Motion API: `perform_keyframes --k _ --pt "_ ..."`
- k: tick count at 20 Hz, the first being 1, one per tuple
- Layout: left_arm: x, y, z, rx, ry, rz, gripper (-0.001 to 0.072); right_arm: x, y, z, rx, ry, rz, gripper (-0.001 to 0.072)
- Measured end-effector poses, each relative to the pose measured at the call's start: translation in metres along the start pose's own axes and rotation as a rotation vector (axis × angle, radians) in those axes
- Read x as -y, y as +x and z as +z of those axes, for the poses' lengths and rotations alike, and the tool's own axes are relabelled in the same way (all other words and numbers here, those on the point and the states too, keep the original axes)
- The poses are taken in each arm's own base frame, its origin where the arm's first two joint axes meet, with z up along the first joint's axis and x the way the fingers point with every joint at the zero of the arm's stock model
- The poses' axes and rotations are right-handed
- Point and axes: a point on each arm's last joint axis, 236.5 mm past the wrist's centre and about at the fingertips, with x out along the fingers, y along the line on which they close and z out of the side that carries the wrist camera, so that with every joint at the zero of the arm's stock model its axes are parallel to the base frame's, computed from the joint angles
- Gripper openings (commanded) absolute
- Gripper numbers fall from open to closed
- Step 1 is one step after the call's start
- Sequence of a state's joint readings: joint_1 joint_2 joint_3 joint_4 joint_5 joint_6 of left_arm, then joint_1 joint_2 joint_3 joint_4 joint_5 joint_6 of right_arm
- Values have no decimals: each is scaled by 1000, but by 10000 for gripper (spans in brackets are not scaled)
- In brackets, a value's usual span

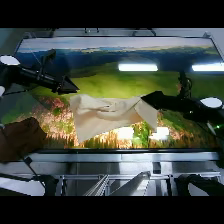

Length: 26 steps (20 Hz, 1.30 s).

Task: Fold the shirts.

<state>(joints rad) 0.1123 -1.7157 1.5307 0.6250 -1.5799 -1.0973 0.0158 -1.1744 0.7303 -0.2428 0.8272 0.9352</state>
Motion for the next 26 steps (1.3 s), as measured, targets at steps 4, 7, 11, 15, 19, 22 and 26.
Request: perform_keyframes --k 4,7,11,15,19,22,26 --pt "-37 -19 24 6 -78 58 295 33 -27 69 72 -97 -69 688" --pt "-55 -25 -3 -69 -204 107 295 72 -55 77 16 -129 -178 687" --pt "-61 1 -81 -222 -361 158 295 120 -63 38 -145 -83 -288 688" --pt "-63 37 -159 -337 -473 192 295 140 -42 0 -280 -41 -297 687" --pt "-70 66 -206 -389 -531 229 295 135 -15 -31 -384 -30 -264 687" --pt "-82 77 -214 -358 -542 272 296 123 0 -44 -419 -44 -229 687" --pt "-89 87 -203 -329 -554 266 294 106 13 -49 -423 -35 -178 687"
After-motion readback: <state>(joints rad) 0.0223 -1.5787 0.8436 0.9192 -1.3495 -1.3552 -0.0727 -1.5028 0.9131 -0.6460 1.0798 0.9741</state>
